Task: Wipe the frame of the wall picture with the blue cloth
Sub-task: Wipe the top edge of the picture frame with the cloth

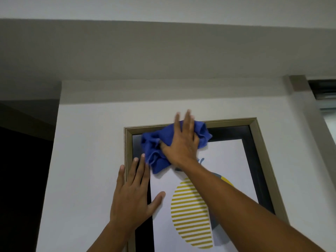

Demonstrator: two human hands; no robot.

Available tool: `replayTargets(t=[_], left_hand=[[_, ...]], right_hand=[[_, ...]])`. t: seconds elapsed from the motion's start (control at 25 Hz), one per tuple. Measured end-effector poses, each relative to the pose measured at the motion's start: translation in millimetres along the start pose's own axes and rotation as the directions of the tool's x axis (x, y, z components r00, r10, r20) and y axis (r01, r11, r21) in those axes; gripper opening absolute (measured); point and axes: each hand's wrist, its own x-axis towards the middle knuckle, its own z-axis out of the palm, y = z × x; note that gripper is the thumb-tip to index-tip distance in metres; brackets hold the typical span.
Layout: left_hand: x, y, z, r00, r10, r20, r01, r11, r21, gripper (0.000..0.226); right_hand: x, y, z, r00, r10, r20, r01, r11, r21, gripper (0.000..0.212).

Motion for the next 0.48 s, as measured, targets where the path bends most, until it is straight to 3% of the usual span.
replayTargets(t=[0.12, 0.24, 0.36, 0.48], left_hand=[[-0.6, 1.3, -1.7, 1.000, -0.013, 0.005, 0.013, 1.000, -0.005, 0.093], [0.4, 3.4, -2.0, 0.999, -0.020, 0.025, 0.021, 1.000, -0.017, 0.093], [0.4, 4.6, -3.1, 0.999, -0.026, 0.024, 0.026, 1.000, -0.017, 0.093], [0.0, 4.8, -3.9, 1.000, -0.020, 0.019, 0.021, 0.999, -0.033, 0.093]], right_hand=[[16.1, 60.9, -33.4, 0.981, 0.179, -0.069, -0.183, 0.981, -0.057, 0.107], [26.4, 135.4, -82.0, 0.911, 0.402, -0.096, -0.406, 0.913, -0.027, 0.100], [25.8, 151.0, -93.2, 0.897, 0.428, -0.111, -0.433, 0.901, -0.031, 0.093], [19.9, 117.6, -75.7, 0.898, 0.423, -0.122, -0.427, 0.904, -0.001, 0.093]])
